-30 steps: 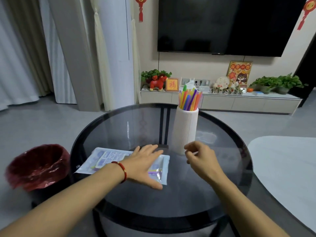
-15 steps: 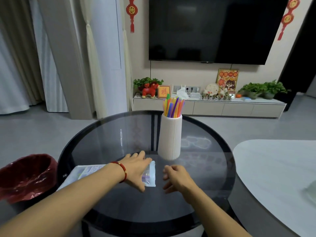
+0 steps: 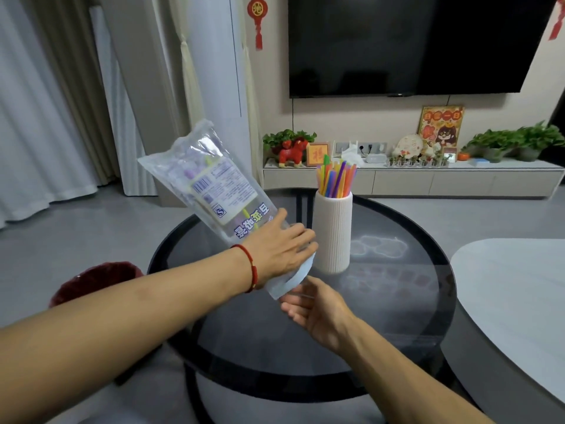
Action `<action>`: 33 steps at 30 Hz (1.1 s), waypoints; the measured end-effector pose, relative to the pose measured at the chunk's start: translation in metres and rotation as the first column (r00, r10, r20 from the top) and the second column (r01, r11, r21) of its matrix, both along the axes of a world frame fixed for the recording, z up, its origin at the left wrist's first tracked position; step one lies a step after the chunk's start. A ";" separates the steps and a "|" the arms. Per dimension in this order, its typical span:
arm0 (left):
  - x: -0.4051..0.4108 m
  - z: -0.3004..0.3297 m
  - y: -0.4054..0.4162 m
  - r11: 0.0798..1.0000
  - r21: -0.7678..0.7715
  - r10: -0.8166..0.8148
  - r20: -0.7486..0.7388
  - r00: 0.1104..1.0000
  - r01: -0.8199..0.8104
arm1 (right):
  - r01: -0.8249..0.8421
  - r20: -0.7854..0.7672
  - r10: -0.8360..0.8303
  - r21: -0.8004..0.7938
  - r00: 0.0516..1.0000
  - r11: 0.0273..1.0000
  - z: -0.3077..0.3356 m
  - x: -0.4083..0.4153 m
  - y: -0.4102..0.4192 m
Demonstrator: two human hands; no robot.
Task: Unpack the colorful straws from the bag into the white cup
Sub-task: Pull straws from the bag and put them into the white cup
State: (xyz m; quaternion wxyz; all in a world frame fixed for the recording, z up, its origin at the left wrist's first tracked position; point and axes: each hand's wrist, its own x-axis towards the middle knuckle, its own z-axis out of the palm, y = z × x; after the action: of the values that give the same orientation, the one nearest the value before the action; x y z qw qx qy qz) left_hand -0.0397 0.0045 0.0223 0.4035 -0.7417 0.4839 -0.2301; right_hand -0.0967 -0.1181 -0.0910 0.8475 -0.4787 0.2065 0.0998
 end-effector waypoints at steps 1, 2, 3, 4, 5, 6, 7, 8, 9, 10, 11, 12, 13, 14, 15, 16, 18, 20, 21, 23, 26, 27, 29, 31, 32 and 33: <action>0.000 0.001 0.003 1.000 -0.007 0.001 0.001 1.000 -0.001 | 0.006 -0.005 -0.005 0.031 1.000 0.999 -0.001 0.000 -0.002; 0.001 0.001 0.007 1.000 -0.014 -0.001 -0.001 1.000 0.001 | 0.002 -0.009 -0.001 0.062 1.000 0.998 -0.001 0.002 -0.003; 0.001 0.001 0.009 1.000 -0.018 -0.008 -0.003 1.000 0.008 | -0.008 -0.009 0.009 0.091 1.000 0.996 -0.001 0.002 -0.005; 0.001 0.001 0.009 1.000 -0.018 -0.012 -0.001 1.000 0.012 | -0.020 -0.004 0.021 0.112 1.000 0.993 -0.002 0.002 -0.007; 0.000 0.001 0.010 1.000 -0.006 -0.008 0.009 1.000 0.009 | -0.039 0.003 0.039 0.130 0.999 0.991 -0.001 0.002 -0.007; 0.000 0.000 0.009 1.000 0.006 -0.008 0.018 1.000 0.008 | -0.055 0.008 0.054 0.139 0.998 0.989 -0.002 0.002 -0.007; -0.001 0.000 0.009 1.000 0.017 -0.010 0.027 1.000 0.009 | -0.073 0.013 0.072 0.145 0.997 0.987 -0.002 0.003 -0.004; -0.001 -0.001 0.008 1.000 0.022 -0.019 0.038 0.999 0.018 | -0.086 0.019 0.084 0.144 0.996 0.986 -0.002 0.003 -0.002; -0.001 -0.002 0.008 0.999 0.016 -0.039 0.043 0.998 0.038 | -0.092 0.030 0.089 0.142 0.996 0.986 -0.001 0.003 0.001; -0.001 -0.003 0.007 0.998 0.002 -0.058 0.041 0.997 0.058 | -0.087 0.044 0.081 0.140 0.996 0.986 -0.001 0.004 0.003; -0.001 -0.003 0.008 0.997 -0.011 -0.071 0.037 0.997 0.071 | -0.073 0.060 0.065 0.146 0.996 0.987 -0.001 0.004 0.005; -0.001 -0.004 0.008 0.997 -0.018 -0.073 0.035 0.997 0.073 | -0.055 0.072 0.044 0.153 0.996 0.987 -0.002 0.006 0.005; 0.001 -0.005 0.010 0.997 -0.022 -0.066 0.037 0.997 0.067 | -0.041 0.083 0.028 0.154 0.996 0.987 -0.003 0.006 0.006; 0.003 -0.005 0.012 0.998 -0.033 -0.061 0.033 0.998 0.062 | -0.029 0.091 0.016 0.136 0.996 0.990 -0.004 0.007 0.006; 0.005 -0.007 0.015 0.997 -0.052 -0.052 0.017 0.998 0.053 | -0.013 0.099 0.001 0.114 0.995 0.993 -0.006 0.007 0.005; 0.008 -0.008 0.018 0.996 -0.078 -0.034 -0.005 0.999 0.034 | 0.015 0.106 -0.024 0.090 0.994 0.996 -0.006 0.008 0.003; 0.015 -0.013 0.023 0.990 -0.136 0.024 -0.049 0.999 -0.030 | 0.087 0.115 -0.091 0.043 0.989 0.995 -0.005 0.008 -0.007; 0.022 -0.022 0.029 0.977 -0.183 0.089 -0.113 0.990 -0.109 | 0.170 0.156 -0.162 -0.038 0.974 0.985 0.001 0.008 -0.026; 0.026 -0.029 0.032 0.968 -0.198 0.122 -0.158 0.980 -0.152 | 0.219 0.186 -0.201 -0.084 0.962 0.972 0.005 0.006 -0.038; 0.033 -0.043 0.039 0.935 -0.234 0.188 -0.306 0.933 -0.265 | 0.339 0.252 -0.298 -0.137 0.921 0.931 0.009 0.001 -0.065; 0.040 -0.065 0.048 0.857 -0.246 0.243 -0.581 0.777 -0.452 | 0.496 0.315 -0.437 -0.139 0.843 0.857 0.010 -0.013 -0.102; 0.041 -0.071 0.049 0.839 -0.228 0.245 -0.654 0.716 -0.494 | 0.537 0.341 -0.470 -0.136 0.814 0.832 0.010 -0.018 -0.113; 0.045 -0.077 0.049 0.815 -0.178 0.246 -0.756 0.607 -0.552 | 0.616 0.440 -0.493 -0.197 0.751 0.763 0.012 -0.026 -0.130; 0.046 -0.076 0.045 0.810 -0.128 0.236 -0.823 0.517 -0.573 | 0.672 0.568 -0.439 -0.300 0.696 0.677 0.021 -0.038 -0.142; 0.045 -0.073 0.041 0.809 -0.136 0.197 -0.854 0.482 -0.571 | 0.692 0.619 -0.407 -0.330 0.672 0.642 0.027 -0.044 -0.146; 0.043 -0.071 0.034 0.803 -0.183 0.120 -0.883 0.454 -0.567 | 0.710 0.662 -0.379 -0.343 0.647 0.615 0.035 -0.050 -0.149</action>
State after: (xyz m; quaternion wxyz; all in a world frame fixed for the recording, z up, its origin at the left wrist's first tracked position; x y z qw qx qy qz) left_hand 0.0029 0.0380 -0.0487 -0.0258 -0.9139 0.3810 0.1377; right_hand -0.1469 -0.2674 -0.0562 0.6687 -0.6276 0.1269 -0.3779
